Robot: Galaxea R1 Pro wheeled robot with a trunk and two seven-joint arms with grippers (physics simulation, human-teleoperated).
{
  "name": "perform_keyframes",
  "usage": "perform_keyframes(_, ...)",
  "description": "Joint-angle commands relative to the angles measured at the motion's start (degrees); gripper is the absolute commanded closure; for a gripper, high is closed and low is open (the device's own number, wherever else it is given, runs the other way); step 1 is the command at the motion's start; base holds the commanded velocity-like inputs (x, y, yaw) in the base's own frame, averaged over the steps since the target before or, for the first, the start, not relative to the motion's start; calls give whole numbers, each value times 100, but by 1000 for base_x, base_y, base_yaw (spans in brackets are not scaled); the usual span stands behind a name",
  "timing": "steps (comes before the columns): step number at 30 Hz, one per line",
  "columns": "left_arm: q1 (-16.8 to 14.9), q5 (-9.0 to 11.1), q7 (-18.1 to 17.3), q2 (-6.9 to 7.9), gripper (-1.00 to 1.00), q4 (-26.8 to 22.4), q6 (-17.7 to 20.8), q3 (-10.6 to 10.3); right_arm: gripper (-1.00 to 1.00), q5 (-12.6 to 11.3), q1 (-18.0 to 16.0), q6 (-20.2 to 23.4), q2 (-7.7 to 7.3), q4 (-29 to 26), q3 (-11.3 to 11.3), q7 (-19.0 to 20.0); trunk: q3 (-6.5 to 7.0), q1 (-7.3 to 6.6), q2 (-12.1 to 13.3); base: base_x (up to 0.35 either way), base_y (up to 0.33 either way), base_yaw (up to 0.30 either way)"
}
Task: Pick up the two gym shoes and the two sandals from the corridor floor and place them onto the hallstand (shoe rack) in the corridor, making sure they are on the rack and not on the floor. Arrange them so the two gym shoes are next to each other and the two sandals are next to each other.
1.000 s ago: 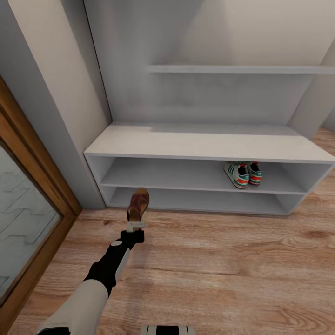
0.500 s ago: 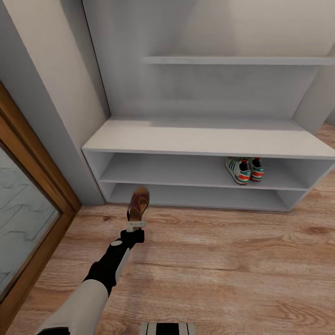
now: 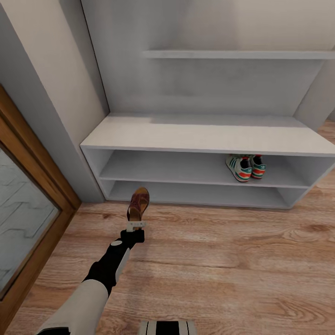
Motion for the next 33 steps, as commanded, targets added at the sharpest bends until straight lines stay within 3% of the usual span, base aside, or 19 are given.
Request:
perform_keyframes(1,0,-75,-25,-9,100,-12,31,37,100,55,-4,35,-2,-4,-1,-11,-5,-1,-2,0,0,0)
perform_keyframes(21,-35,-62,-8,-42,100,24,104,45,100,70,-4,37,-72,-12,-46,14,-5,-1,-2,0,0,0)
perform_keyframes(23,-86,-62,-2,-42,100,17,368,46,100,68,-4,53,-157,-15,-111,15,-5,-1,-2,0,0,0)
perform_keyframes(26,-322,-72,7,-42,100,-4,1178,46,100,68,-4,74,-312,-13,-267,19,-5,-1,-2,0,0,0)
perform_keyframes(33,-756,-74,27,-42,100,-19,1693,39,100,67,-4,80,-388,-11,-336,18,-5,-1,-2,0,0,0)
